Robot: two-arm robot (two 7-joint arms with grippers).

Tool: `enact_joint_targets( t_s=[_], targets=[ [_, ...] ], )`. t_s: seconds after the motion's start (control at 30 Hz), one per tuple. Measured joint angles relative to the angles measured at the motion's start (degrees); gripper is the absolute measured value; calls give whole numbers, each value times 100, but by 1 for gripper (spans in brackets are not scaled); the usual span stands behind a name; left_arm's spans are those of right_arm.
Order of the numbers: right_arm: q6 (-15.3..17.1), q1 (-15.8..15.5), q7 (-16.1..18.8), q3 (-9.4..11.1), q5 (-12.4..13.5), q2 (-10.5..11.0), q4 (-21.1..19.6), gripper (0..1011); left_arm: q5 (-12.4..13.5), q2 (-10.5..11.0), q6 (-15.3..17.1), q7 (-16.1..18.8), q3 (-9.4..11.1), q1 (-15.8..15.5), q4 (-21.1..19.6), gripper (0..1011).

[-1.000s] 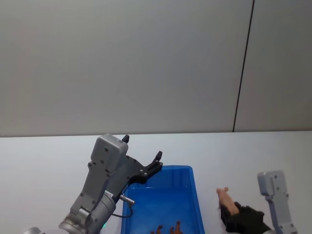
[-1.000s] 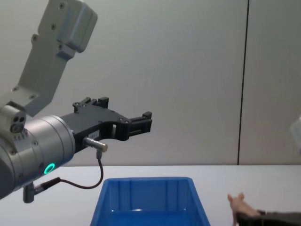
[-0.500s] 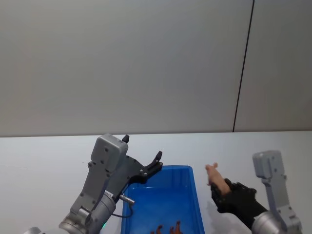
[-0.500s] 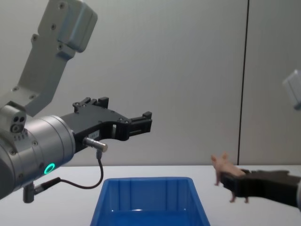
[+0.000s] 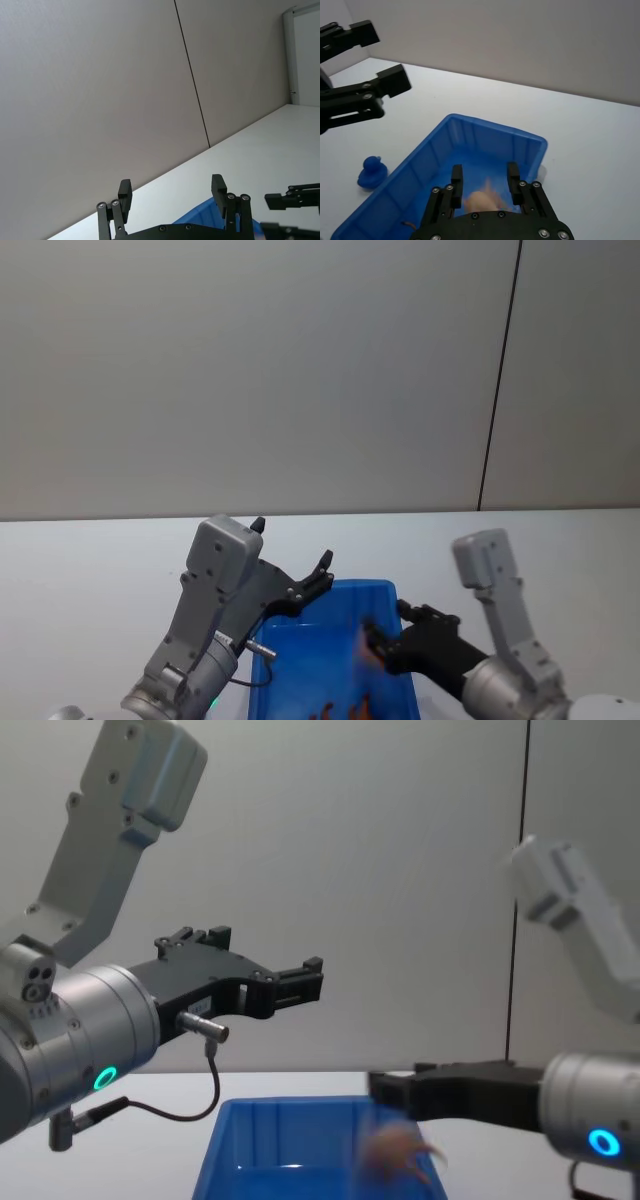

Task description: Pick up the two dolls from the table and place them into the box.

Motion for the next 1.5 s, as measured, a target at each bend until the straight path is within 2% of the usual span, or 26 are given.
enact_joint_targets(
  t_s=[0.03, 0.13, 0.3, 0.57, 0.8, 1.17, 1.5],
  targets=[
    [18, 25, 23, -18, -8, -24, 27, 514, 0, 0, 0, 0, 0, 0, 0, 1001],
    [69, 85, 93, -65, -39, -86, 99, 619, 0, 0, 0, 0, 0, 0, 0, 1001],
    [93, 132, 156, -117, -87, -138, 165, 757, 0, 0, 0, 0, 0, 0, 0, 1001],
    [20, 57, 148, -84, -111, -44, 85, 989, 0, 0, 0, 0, 0, 0, 0, 1001],
    [-138, -164, 120, 41, -78, 208, -146, 1001, 0, 0, 0, 0, 0, 0, 0, 1001],
    [-459, -685, 74, 308, 90, 761, -555, 1001, 0, 0, 0, 0, 0, 0, 0, 1001],
    [-632, -945, 26, 442, 175, 1027, -735, 1001, 47, 18, 35, 0, -12, 19, -1, 1001]
  ],
)
